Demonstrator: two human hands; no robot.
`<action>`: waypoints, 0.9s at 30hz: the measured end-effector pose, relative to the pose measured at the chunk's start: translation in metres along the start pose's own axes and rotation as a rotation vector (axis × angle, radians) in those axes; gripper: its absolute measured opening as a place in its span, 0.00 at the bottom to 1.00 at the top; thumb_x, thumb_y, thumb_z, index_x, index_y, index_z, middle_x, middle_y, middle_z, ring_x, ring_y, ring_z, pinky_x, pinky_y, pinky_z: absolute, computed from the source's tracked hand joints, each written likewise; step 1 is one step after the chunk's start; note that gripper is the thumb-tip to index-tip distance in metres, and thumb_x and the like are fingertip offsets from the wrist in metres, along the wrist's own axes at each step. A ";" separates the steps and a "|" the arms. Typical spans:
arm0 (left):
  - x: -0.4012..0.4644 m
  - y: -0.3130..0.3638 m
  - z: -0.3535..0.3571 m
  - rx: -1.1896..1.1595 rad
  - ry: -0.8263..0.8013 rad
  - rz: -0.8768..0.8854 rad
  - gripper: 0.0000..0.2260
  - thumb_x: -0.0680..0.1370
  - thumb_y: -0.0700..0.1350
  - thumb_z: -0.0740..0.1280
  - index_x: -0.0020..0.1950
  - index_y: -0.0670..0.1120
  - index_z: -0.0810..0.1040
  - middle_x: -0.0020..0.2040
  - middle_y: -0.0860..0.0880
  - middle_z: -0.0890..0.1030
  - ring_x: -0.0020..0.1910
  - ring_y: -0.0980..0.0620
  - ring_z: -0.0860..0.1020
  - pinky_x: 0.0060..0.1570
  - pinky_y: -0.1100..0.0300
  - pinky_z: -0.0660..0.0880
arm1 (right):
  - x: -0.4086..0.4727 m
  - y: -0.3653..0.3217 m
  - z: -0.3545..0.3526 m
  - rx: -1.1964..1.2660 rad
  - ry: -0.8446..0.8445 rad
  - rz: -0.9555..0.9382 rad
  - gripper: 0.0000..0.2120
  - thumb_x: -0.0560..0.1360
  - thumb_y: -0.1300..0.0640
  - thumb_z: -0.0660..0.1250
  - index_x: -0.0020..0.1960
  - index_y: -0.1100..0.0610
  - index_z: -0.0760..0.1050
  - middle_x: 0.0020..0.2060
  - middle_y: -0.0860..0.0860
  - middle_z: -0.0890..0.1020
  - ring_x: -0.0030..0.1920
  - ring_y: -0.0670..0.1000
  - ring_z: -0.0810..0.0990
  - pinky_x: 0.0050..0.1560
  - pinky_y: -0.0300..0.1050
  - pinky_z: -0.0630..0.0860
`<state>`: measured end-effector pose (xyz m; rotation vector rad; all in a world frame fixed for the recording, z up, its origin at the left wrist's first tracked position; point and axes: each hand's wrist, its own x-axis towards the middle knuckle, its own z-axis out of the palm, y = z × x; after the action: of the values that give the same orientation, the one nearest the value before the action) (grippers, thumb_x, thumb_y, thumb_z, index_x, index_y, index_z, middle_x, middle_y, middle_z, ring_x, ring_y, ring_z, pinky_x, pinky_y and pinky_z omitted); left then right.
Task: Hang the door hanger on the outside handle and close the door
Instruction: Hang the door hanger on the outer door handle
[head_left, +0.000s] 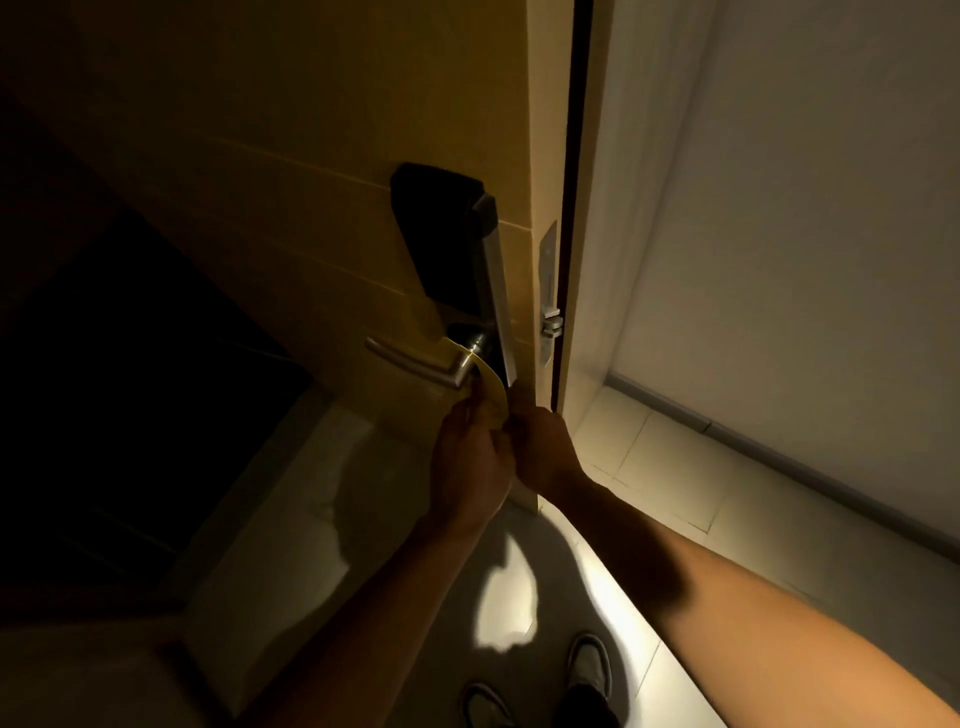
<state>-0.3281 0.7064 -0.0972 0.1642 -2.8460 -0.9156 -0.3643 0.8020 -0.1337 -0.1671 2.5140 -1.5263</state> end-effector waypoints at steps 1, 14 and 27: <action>0.001 -0.003 0.002 -0.006 -0.010 -0.009 0.22 0.77 0.44 0.65 0.71 0.46 0.67 0.62 0.45 0.78 0.63 0.47 0.74 0.59 0.54 0.74 | 0.002 0.002 0.002 -0.011 0.016 0.006 0.08 0.81 0.58 0.61 0.55 0.58 0.76 0.44 0.49 0.79 0.47 0.48 0.75 0.42 0.22 0.67; 0.018 -0.032 -0.055 -0.168 0.384 -0.129 0.14 0.73 0.36 0.66 0.58 0.39 0.76 0.56 0.41 0.77 0.49 0.47 0.78 0.46 0.66 0.70 | 0.018 -0.020 -0.071 -0.219 0.281 0.137 0.09 0.76 0.60 0.63 0.56 0.52 0.75 0.50 0.52 0.82 0.52 0.54 0.81 0.49 0.42 0.75; 0.068 0.095 -0.188 -0.254 0.417 0.287 0.18 0.77 0.48 0.61 0.67 0.58 0.67 0.68 0.56 0.69 0.63 0.59 0.69 0.55 0.66 0.66 | 0.020 -0.192 -0.133 0.100 0.332 -0.367 0.21 0.78 0.53 0.61 0.70 0.45 0.64 0.54 0.41 0.77 0.52 0.34 0.76 0.53 0.35 0.74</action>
<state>-0.3681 0.6655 0.1164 -0.0737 -2.2767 -1.0273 -0.4143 0.8246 0.0944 -0.4105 2.7652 -1.9587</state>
